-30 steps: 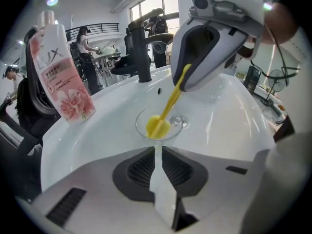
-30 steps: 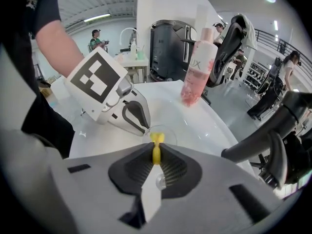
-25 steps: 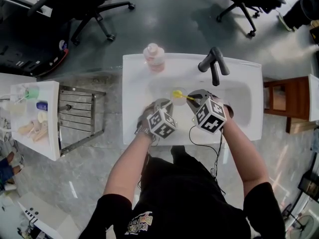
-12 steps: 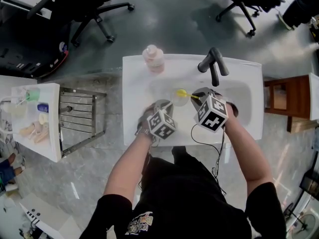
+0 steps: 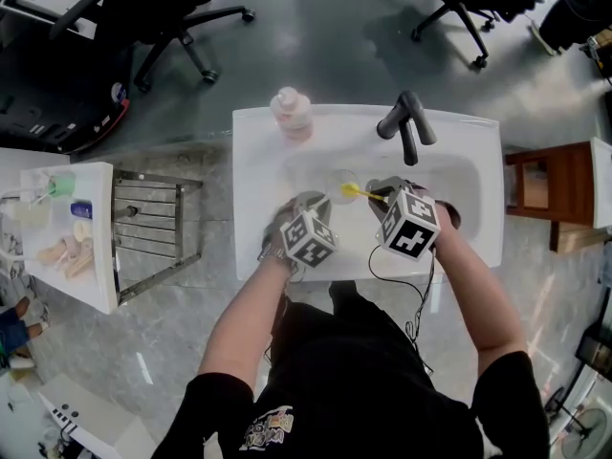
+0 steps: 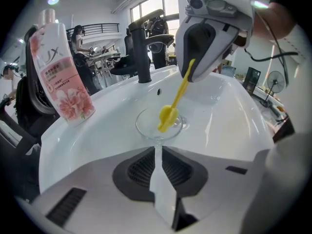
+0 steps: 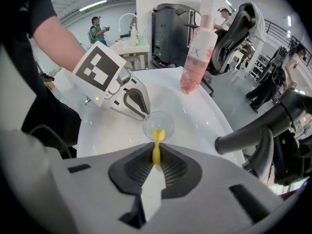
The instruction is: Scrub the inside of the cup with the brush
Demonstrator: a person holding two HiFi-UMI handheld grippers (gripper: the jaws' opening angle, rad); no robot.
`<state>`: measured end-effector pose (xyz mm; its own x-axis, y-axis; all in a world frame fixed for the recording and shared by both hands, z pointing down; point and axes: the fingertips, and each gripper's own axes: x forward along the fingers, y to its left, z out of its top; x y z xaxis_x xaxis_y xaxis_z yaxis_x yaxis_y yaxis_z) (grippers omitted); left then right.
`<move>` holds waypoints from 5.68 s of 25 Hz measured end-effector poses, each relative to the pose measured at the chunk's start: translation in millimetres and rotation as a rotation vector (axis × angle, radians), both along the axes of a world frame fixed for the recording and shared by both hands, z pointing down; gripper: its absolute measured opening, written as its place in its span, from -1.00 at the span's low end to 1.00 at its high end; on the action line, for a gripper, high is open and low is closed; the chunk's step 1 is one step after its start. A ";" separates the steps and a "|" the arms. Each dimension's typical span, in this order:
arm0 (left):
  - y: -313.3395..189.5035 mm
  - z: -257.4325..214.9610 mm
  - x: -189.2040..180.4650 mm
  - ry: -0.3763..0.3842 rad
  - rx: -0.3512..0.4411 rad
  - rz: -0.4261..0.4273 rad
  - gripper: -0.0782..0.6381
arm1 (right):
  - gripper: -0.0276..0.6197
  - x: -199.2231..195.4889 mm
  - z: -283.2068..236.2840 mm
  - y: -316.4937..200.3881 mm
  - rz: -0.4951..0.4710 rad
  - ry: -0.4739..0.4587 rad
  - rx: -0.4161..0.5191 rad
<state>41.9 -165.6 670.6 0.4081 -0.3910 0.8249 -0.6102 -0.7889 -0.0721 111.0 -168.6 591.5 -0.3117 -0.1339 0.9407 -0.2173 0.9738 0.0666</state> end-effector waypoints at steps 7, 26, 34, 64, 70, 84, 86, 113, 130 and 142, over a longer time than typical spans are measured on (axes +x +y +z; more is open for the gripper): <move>0.2 -0.4 0.1 -0.001 0.000 0.000 -0.67 | -0.80 -10.6 -1.3 14.4 -0.026 -0.025 -0.054; 0.3 -1.8 0.4 0.007 -0.005 0.003 -0.67 | -0.80 -34.0 1.0 -23.3 0.033 -0.044 0.021; 0.1 -1.2 1.2 0.017 -0.004 0.002 -0.67 | -0.80 -19.8 11.1 -27.8 0.038 0.008 0.023; 0.8 -0.5 1.5 0.021 -0.007 0.002 -0.67 | -0.80 -28.3 32.4 10.2 -0.008 -0.001 -0.102; 0.4 -1.6 1.5 0.022 -0.007 0.002 -0.67 | -0.80 -39.9 32.2 0.6 0.012 -0.015 -0.070; 0.6 -1.4 1.8 0.027 -0.006 0.000 -0.67 | -0.80 -27.3 35.7 -25.1 0.045 0.058 0.012; 0.7 -1.5 2.0 0.029 -0.007 -0.001 -0.67 | -0.80 -25.1 36.6 -23.1 0.025 0.079 0.018; -0.3 -0.3 2.3 0.040 -0.011 -0.004 -0.67 | -0.80 -45.0 46.6 1.0 -0.029 0.036 -0.062; -0.2 0.8 2.2 0.041 -0.012 -0.003 -0.67 | -0.79 -38.6 50.6 -24.7 0.032 0.065 0.028; -1.2 -0.6 2.5 0.046 -0.013 -0.010 -0.67 | -0.80 -20.5 51.4 -16.9 -0.121 0.234 0.023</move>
<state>44.3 -166.8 670.0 0.4420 -0.3846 0.8104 -0.6205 -0.7835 -0.0335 90.4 -185.5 643.0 -0.1013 -0.1307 0.9862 -0.0753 0.9895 0.1234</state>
